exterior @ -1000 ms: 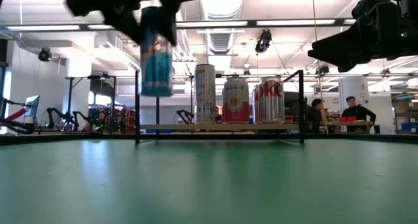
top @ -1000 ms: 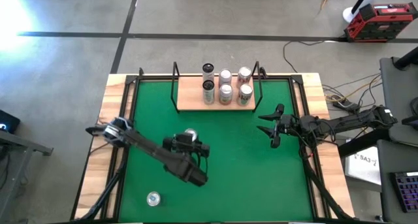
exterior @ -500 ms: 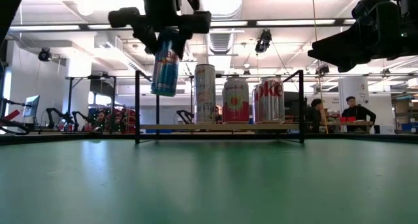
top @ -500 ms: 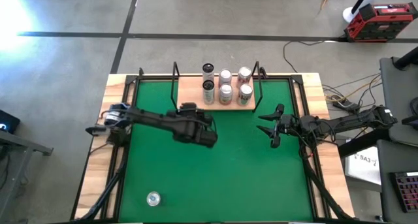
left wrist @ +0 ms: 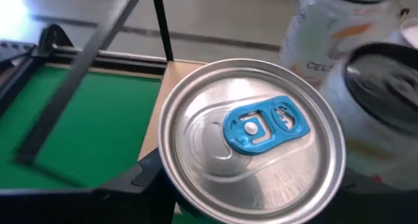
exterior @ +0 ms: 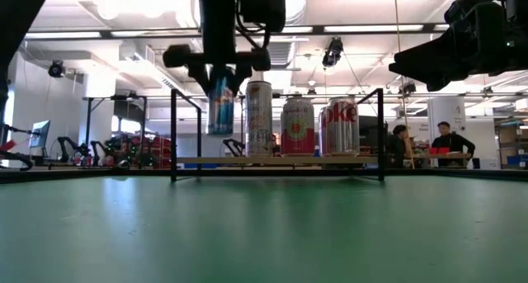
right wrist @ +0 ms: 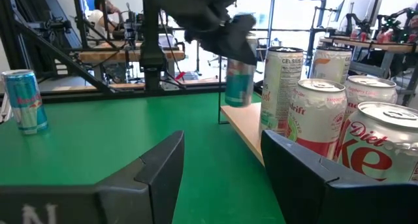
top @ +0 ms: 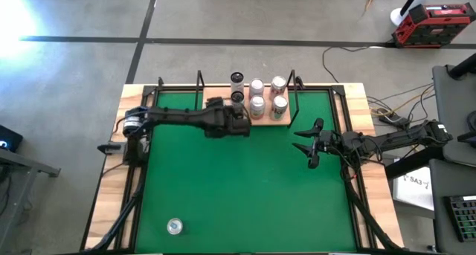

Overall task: Place canned beverage on shelf
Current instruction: Put the top blue soda can on the shelf

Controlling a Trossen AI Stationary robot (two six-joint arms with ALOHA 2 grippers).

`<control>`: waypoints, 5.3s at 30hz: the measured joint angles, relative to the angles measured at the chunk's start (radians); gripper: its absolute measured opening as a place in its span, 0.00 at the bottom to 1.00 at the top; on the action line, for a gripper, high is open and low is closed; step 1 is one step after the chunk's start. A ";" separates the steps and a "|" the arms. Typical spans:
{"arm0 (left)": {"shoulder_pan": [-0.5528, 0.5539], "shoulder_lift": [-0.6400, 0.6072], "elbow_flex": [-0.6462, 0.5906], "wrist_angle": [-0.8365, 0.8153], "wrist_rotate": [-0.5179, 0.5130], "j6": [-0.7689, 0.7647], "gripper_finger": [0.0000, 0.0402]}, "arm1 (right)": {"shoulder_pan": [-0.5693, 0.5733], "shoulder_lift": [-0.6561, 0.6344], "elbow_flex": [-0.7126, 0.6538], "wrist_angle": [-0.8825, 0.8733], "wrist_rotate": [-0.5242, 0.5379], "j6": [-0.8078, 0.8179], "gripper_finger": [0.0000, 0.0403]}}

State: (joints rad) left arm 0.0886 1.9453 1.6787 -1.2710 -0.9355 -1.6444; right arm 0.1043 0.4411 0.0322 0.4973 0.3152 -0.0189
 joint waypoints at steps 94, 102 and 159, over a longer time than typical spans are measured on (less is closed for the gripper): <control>0.139 -0.066 0.161 -0.184 0.465 0.140 0.73 | 0.000 0.000 0.000 0.000 0.000 0.000 0.48; 0.261 -0.066 0.244 -0.258 0.686 0.360 0.73 | 0.000 0.000 0.000 0.000 0.000 0.000 0.48; 0.340 -0.015 0.144 -0.131 0.846 0.540 0.53 | 0.000 0.000 0.000 0.000 0.000 0.000 0.48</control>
State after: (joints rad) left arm 0.4284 1.9301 1.8225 -1.4018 -0.0891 -1.1042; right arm 0.1042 0.4412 0.0322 0.4969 0.3151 -0.0189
